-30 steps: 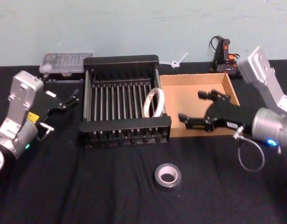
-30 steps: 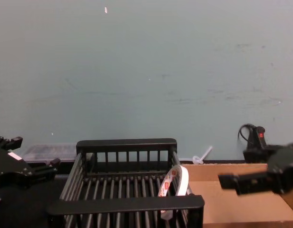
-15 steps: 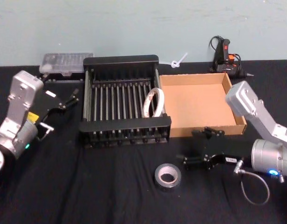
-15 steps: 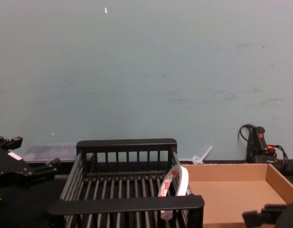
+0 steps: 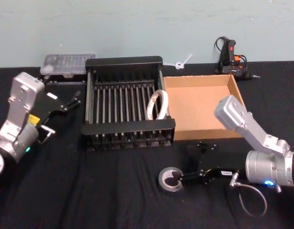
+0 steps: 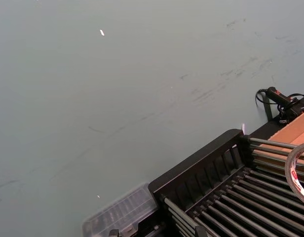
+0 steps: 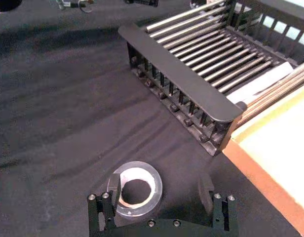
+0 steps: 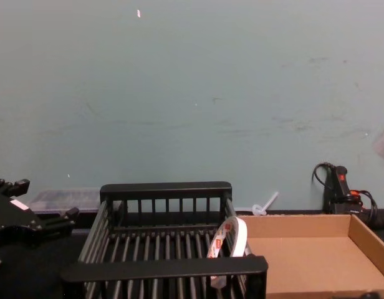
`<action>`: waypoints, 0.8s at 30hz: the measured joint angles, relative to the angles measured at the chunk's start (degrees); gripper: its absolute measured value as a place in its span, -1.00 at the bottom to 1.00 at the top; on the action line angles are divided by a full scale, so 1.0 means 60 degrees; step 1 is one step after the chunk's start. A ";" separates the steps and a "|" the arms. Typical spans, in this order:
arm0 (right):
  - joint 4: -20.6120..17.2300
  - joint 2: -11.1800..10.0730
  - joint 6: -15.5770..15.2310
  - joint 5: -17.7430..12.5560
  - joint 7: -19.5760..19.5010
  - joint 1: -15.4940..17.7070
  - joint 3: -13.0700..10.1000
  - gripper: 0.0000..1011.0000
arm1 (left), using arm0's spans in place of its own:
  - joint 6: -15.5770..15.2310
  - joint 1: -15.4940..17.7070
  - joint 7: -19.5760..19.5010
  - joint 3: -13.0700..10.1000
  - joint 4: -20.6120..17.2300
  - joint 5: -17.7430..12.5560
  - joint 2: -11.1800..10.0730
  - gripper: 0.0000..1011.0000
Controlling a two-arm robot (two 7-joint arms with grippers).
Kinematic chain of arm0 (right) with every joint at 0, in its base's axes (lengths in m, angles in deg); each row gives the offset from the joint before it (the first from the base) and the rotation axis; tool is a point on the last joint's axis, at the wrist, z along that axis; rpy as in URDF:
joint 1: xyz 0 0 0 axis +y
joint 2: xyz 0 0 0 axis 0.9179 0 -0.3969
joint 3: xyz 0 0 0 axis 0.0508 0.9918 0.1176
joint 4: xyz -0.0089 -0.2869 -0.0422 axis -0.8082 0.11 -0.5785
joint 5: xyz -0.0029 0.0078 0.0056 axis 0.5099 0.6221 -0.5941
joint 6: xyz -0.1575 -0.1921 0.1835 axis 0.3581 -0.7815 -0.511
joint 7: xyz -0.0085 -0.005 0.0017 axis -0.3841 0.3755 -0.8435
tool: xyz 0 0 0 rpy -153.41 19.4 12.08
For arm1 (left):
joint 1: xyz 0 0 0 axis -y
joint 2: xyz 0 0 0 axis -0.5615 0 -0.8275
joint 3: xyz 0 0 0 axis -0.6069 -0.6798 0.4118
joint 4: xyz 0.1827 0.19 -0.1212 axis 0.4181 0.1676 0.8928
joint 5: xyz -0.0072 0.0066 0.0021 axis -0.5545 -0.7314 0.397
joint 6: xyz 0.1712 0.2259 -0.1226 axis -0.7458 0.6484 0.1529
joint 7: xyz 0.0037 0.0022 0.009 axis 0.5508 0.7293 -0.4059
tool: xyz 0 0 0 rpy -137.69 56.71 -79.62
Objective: Pick up the white tape and place it into the black box , Pick up the silver tape and place it into the brown box.
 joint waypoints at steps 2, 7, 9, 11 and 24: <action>0.0087 0.0049 -0.0017 0.0067 0.0018 -0.0087 0.0119 0.98 | 0.0000 0.0000 0.0000 0.0000 0.0001 0.0000 0.0000 0.98; 0.0261 0.0143 -0.0054 0.0189 0.0050 -0.0240 0.0309 0.98 | 0.0000 0.0000 0.0000 0.0000 0.0000 0.0000 0.0000 0.98; 0.0361 0.0186 -0.0073 0.0249 0.0062 -0.0304 0.0377 0.98 | 0.0000 -0.0001 0.0000 -0.0001 0.0001 0.0000 0.0000 0.98; 0.0462 0.0237 -0.0088 0.0315 0.0073 -0.0366 0.0451 0.98 | 0.0000 0.0000 0.0000 0.0000 0.0001 0.0000 0.0000 0.98; 0.0903 0.0485 -0.0152 0.0694 0.0078 -0.0607 0.0699 0.98 | 0.0000 0.0000 0.0000 0.0000 0.0001 0.0000 0.0000 0.98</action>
